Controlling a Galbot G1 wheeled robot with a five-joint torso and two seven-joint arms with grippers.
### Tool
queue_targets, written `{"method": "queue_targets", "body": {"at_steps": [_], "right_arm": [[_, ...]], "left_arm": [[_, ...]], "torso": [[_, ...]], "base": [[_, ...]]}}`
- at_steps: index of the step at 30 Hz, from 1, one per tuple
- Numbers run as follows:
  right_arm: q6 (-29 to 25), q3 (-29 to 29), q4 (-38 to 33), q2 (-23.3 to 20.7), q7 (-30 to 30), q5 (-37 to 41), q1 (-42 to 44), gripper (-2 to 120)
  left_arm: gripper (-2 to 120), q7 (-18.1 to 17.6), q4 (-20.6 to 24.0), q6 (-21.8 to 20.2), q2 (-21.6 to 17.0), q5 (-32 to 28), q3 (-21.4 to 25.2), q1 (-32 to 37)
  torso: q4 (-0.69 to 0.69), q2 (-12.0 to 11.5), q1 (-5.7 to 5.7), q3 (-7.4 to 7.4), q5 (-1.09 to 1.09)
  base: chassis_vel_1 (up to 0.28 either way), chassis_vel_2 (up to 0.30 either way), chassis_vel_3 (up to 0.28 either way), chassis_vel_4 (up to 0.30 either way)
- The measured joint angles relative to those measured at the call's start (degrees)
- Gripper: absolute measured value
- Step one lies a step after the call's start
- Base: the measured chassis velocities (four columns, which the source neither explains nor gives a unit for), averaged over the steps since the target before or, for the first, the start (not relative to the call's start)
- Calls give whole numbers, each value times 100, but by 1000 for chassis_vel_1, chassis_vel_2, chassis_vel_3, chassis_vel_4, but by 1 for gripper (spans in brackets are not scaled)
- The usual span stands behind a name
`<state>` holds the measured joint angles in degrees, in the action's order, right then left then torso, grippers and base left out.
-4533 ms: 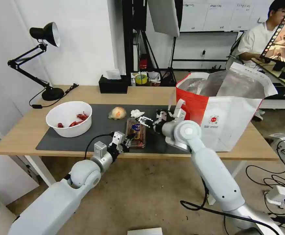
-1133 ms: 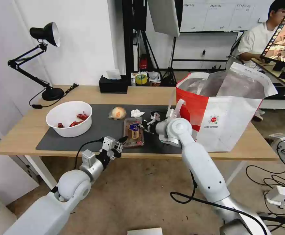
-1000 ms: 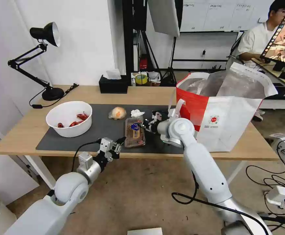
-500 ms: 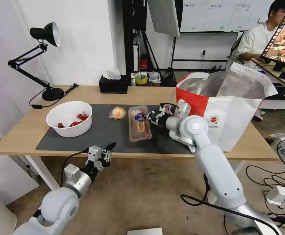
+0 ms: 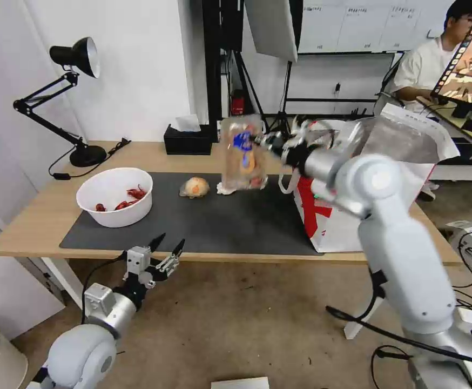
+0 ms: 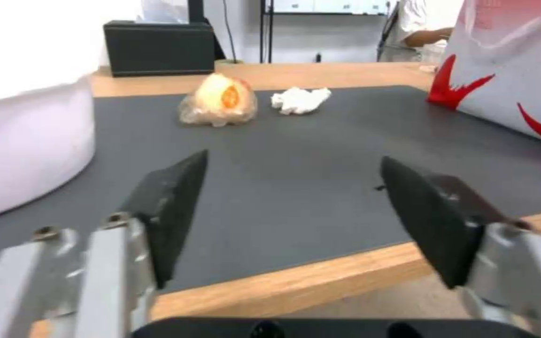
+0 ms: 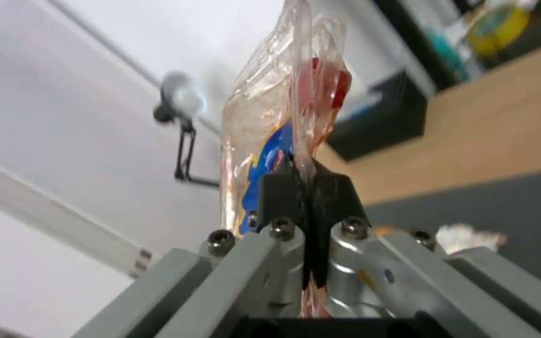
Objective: Pick up the trash from the table and place it into the takeout bag.
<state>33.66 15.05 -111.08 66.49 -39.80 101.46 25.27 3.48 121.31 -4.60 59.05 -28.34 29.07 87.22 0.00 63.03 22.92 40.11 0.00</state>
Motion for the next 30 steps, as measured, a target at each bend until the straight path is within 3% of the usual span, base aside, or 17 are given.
{"method": "queue_targets", "body": {"at_steps": [4, 7, 16, 24, 30], "right_arm": [[-119, 281, 63, -318, -169, 97, -252, 0], [-129, 403, 153, -521, -219, 99, -349, 0], [-220, 749, 600, -1480, -201, 64, -631, 0], [-220, 826, 758, -1950, 88, -185, -456, 0], [-294, 896, 891, -2178, 564, -918, -75, 0]], "left_arm": [[97, 27, 63, 41, 45, 7, 139, 112], [100, 30, 106, 47, 58, 4, 177, 164], [100, 53, 125, 74, 150, -2, 157, 222], [100, 55, 154, 88, 116, -9, 125, 144], [100, 55, 193, 120, 96, -9, 12, 108]], "torso": [[1, 0, 0, 0, 0], [0, 0, 0, 0, 1], [-1, 0, 0, 0, 1], [0, 0, 0, 0, 1], [0, 0, 0, 0, 0]], "base": [[0, 0, 0, 0], [0, 0, 0, 0], [0, 0, 0, 0], [0, 0, 0, 0], [0, 0, 0, 0]]}}
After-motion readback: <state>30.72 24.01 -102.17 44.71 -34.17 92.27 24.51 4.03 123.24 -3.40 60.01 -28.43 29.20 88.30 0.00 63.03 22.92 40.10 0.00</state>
